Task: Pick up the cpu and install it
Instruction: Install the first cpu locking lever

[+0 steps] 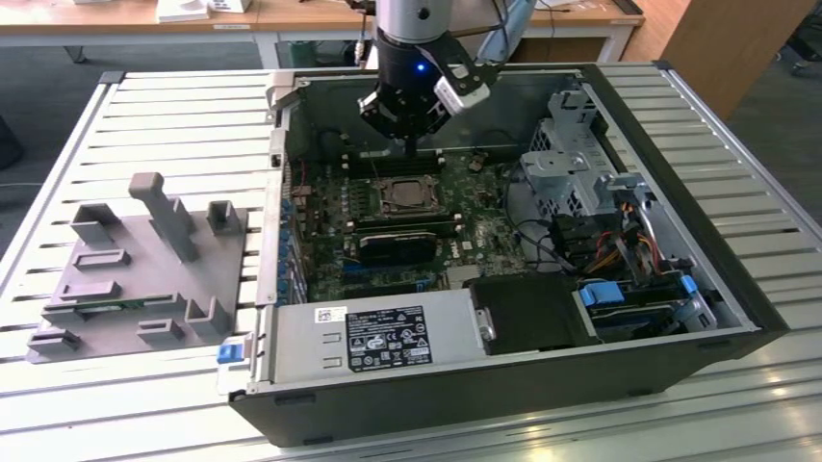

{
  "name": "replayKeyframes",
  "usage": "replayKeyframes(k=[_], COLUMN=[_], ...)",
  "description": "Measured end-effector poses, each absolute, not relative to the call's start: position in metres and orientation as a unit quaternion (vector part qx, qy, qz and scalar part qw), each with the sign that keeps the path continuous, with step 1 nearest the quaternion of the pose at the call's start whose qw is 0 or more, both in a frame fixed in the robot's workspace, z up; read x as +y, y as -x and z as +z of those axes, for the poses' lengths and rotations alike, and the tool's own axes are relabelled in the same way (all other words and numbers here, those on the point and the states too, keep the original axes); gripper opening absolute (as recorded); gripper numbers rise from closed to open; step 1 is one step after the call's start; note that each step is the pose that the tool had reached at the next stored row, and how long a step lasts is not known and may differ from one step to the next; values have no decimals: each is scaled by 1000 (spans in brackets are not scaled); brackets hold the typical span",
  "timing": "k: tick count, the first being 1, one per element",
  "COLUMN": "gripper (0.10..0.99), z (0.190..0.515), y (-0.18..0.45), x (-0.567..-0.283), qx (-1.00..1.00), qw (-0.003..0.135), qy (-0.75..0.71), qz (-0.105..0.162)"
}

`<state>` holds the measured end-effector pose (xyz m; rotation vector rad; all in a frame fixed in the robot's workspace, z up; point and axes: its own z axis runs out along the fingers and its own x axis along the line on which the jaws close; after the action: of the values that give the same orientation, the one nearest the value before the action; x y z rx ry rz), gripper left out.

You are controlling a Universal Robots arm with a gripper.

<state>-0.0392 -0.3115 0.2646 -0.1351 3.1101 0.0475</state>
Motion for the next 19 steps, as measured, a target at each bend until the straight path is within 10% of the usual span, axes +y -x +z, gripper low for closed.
replayKeyframes(k=[19], gripper=[106], z=[264], y=[60], x=[-312], qx=[999], qw=[14], qy=[43], qz=[15])
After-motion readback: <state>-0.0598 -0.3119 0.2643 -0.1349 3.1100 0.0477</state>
